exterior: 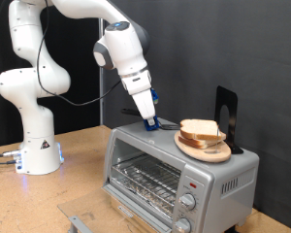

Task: Make a piece of toast with the oven

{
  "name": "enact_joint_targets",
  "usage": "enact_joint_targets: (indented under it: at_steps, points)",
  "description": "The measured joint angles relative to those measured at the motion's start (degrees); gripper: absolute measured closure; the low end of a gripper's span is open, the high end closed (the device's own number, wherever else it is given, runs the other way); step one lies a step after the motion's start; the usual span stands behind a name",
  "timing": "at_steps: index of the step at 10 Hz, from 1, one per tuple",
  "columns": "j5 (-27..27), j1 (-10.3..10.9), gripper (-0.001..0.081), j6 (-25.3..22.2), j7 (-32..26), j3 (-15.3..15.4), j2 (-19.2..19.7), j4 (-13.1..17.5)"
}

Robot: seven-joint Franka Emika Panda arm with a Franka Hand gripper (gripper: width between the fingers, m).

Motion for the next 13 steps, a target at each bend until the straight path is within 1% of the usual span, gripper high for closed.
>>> enact_joint_targets:
  at_steps: [1,2,3,4,7,9,13]
  points:
    - [0.8,0.1,0.0118,0.0,-0.3,0.0,-0.6,0.0]
    - [1.4,0.1,0.0035,-0.2,-0.6,0.0,-1.2,0.0]
    - [1.6,0.1,0.0035,-0.5,-0.6,0.0,-2.0,0.0]
    - [1.6,0.1,0.0004,-1.0,-0.6,0.0,-2.5,0.0]
    - [0.2,0.0,-0.0001,-2.0,-0.2,0.0,-2.9,-0.1]
    - [-1.0,-0.2,-0.0003,-1.9,0.4,0.2,-2.6,-0.6]
    - [-1.1,-0.3,-0.0003,0.5,0.4,0.8,-0.6,-1.3]
